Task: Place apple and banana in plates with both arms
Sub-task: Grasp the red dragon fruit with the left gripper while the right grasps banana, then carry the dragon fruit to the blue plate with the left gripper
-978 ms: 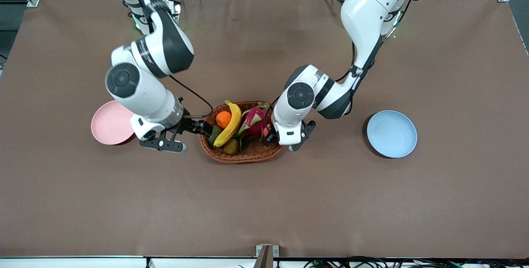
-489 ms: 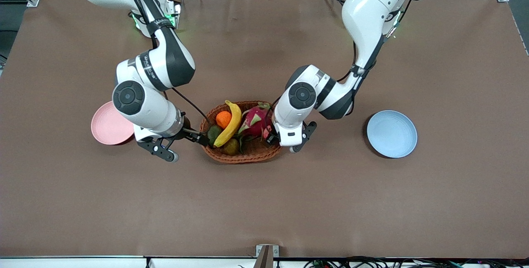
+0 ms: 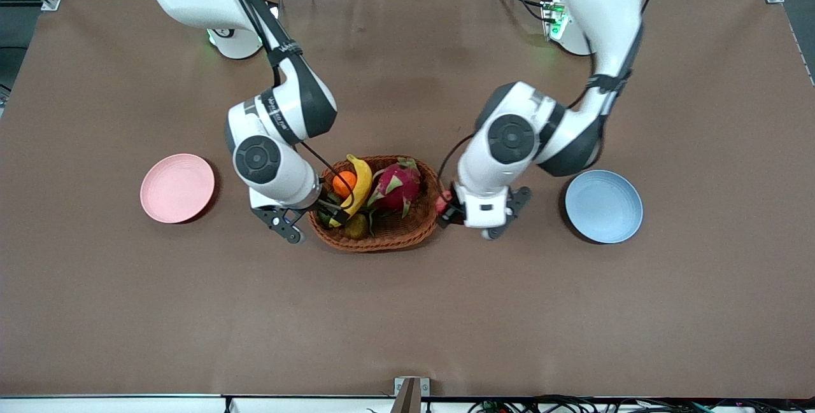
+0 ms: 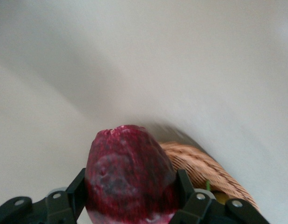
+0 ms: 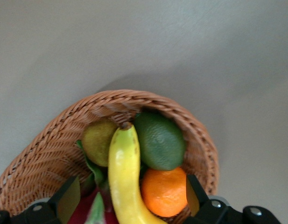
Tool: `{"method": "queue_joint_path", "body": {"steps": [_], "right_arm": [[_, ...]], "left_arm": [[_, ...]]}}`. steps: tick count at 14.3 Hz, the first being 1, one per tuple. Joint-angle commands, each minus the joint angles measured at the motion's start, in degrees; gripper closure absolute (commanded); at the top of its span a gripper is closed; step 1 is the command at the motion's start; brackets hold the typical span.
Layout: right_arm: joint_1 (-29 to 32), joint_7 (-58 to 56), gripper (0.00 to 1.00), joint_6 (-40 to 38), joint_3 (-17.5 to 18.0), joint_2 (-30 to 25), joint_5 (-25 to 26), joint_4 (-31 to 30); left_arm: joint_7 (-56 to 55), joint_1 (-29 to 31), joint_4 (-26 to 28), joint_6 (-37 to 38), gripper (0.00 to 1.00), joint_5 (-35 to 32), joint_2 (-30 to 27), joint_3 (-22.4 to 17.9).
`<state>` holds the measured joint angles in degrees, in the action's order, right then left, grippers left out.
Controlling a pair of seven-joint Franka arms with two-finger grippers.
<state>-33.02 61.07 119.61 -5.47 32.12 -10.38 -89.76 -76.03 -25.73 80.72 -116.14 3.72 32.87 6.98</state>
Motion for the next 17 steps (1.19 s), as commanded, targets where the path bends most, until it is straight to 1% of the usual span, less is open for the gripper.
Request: {"method": "queue_joint_path", "body": {"steps": [1,3,5,9,11,14,15,17], "right_arm": [[-2.4,2.7,0.12,3.2,-0.2,2.0,-0.9,0.6],[-3.4,4.6,0.15,4.5,-0.2,3.6,-0.8,0.6],[-3.4,5.6,0.19,4.5,-0.2,3.9,-0.9,0.6],[-4.3,5.6,0.34,4.2,-0.2,4.2,-1.0,0.6],[-4.4,5.6,0.38,4.4,-0.2,4.5,-1.0,0.6],[-4.4,5.5,0.4,4.3,-0.2,4.8,-1.0,0.6],[-4.4,5.5,0.4,4.3,-0.2,5.0,-0.9,0.6],[-4.4,5.5,0.4,4.3,-0.2,5.2,-0.9,0.6]], "left_arm": [[9.5,6.3,8.5,0.8,0.81,-0.8,-7.5,0.4],[17.9,10.9,13.0,1.0,0.81,-0.8,-10.1,0.4],[20.8,13.9,15.2,1.1,0.81,-0.9,-10.2,0.3],[25.1,19.3,19.4,0.7,0.79,-9.0,-9.3,0.5],[28.8,21.8,21.3,-0.8,0.78,-9.9,-8.3,0.5],[30.1,23.5,24.2,-5.9,0.76,-10.0,-6.3,0.4],[30.2,24.1,24.6,-7.3,0.74,-10.1,-5.5,0.3],[30.4,25.5,24.6,-8.2,0.69,-12.6,-3.4,0.4]]}}
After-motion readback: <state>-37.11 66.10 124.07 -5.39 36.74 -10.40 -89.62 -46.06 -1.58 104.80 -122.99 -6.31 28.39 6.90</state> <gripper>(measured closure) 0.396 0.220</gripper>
